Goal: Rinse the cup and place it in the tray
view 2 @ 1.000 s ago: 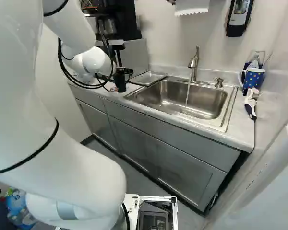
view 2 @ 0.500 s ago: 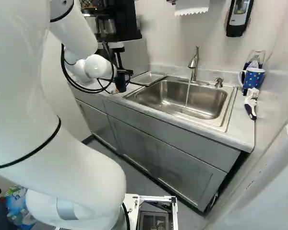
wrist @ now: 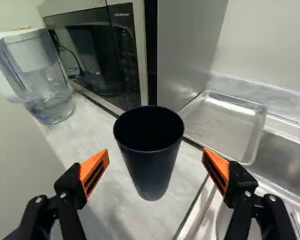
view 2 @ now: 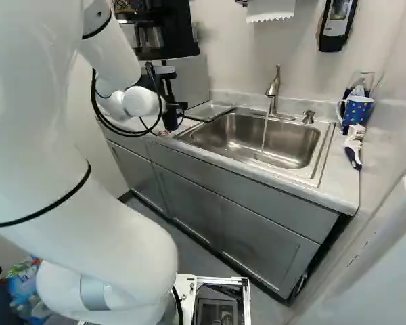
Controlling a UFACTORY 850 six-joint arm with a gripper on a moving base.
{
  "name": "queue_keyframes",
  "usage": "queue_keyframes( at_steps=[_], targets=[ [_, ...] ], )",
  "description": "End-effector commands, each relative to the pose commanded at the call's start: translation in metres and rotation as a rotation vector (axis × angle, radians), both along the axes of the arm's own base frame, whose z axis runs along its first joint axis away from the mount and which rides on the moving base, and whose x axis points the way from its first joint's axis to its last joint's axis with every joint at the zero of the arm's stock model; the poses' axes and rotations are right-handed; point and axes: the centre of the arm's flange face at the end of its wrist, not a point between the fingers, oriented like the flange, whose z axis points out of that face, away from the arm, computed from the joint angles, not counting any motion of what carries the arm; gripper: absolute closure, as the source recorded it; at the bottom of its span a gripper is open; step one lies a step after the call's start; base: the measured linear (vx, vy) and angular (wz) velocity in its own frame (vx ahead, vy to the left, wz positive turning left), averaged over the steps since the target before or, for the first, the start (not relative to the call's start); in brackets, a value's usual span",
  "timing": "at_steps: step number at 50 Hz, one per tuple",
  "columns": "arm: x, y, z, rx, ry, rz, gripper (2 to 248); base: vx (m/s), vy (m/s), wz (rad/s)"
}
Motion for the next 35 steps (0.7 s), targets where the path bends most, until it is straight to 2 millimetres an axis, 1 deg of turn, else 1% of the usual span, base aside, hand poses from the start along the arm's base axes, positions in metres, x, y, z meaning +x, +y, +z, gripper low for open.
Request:
queue_keyframes(
  at_steps=[25,35],
  targets=[
    [0.006,0.001,-0.020,0.004,-0.028,0.000,3,0.000,0.000,0.000],
    [0.008,0.001,-0.030,0.002,-0.011,0.000,3,0.000,0.000,0.000]
  ],
)
